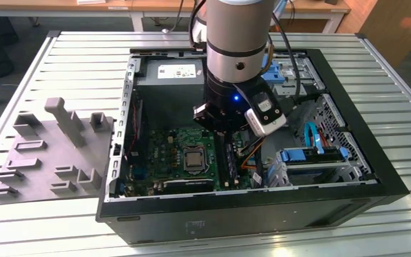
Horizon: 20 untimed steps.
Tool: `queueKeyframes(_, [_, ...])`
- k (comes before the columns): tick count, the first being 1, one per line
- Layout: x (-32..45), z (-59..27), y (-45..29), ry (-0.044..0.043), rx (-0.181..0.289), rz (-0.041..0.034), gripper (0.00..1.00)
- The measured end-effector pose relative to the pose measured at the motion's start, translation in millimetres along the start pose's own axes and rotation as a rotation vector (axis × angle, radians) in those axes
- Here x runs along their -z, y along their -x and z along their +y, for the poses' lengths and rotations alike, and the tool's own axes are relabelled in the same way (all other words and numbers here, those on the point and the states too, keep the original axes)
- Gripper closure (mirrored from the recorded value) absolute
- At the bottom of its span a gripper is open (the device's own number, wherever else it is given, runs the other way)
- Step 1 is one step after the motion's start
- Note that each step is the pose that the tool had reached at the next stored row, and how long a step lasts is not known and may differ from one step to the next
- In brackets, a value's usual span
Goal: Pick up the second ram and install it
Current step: 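Insert the second ram into the second slot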
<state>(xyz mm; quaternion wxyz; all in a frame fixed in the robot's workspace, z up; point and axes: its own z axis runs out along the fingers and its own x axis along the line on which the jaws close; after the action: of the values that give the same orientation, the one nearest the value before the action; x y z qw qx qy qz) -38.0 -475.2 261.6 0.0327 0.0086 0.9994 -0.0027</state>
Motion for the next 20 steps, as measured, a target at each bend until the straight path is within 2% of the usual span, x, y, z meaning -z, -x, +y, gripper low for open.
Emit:
queueKeyframes(3, [-2.9,0.0,-0.2,0.0000,0.000,0.0000,0.88])
queueKeyframes(4, [-1.8,-0.1,-0.2,0.0000,0.000,0.0002,0.88])
queueKeyframes(8, [12.1,0.0,0.7,0.0023,0.000,0.0000,0.88])
queueKeyframes(16, [12.5,0.0,0.8,0.0023,-0.001,0.0000,0.88])
queueKeyframes(20, [10.5,0.0,0.7,0.0021,-0.001,0.0000,0.88])
